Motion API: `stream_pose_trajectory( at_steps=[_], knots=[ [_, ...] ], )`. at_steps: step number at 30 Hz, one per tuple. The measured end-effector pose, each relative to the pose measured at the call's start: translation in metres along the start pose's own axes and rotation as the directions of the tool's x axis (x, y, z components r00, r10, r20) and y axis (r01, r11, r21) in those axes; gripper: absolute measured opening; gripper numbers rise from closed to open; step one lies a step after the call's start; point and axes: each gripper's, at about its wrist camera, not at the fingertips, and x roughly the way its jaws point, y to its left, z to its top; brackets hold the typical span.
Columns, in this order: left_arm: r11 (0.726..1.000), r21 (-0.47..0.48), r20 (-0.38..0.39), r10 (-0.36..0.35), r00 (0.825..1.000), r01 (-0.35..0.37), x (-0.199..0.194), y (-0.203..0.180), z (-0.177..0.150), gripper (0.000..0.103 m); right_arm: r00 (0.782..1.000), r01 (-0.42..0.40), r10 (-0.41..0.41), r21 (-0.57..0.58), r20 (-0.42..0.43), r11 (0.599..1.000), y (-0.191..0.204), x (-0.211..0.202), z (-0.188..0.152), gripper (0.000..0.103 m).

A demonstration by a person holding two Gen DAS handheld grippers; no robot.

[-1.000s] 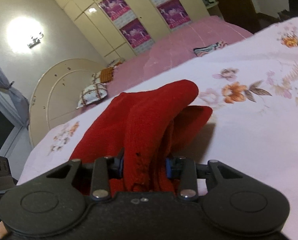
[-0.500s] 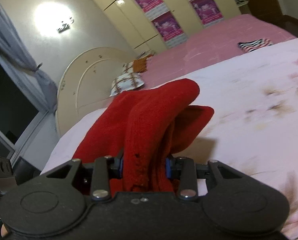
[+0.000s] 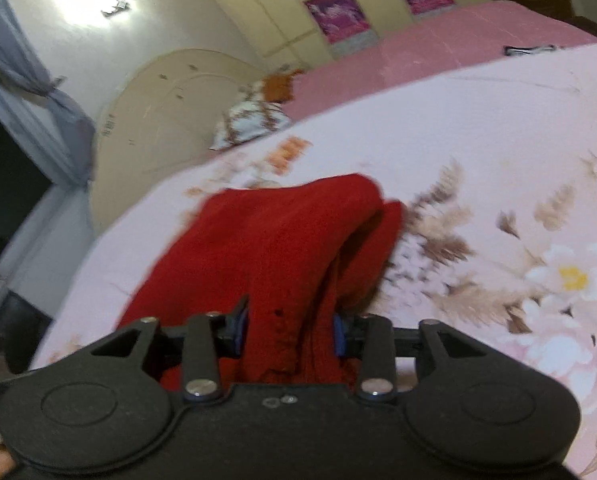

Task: Fold small clothes

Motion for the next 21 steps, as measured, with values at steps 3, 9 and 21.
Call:
stream_pose_trajectory(
  at_steps=[3,9,21],
  knots=[
    [0.999,0.030,0.001,0.021,1.000,-0.021,-0.010,0.002,-0.001,0.070,0.997,0.068,-0.068,0.011,0.020,0.998,-0.011,-0.011,-0.002,0.063],
    [0.997,0.060,0.096,0.032,0.995,-0.038,-0.056,0.000,-0.004,0.070,0.968,0.224,-0.202,-0.149,0.147,0.963,0.032,-0.045,-0.004,0.044],
    [0.996,0.054,-0.052,0.067,0.996,-0.064,-0.030,-0.010,-0.039,0.070,0.968,0.244,-0.251,-0.271,0.007,0.931,0.053,-0.033,-0.068,0.035]
  ],
)
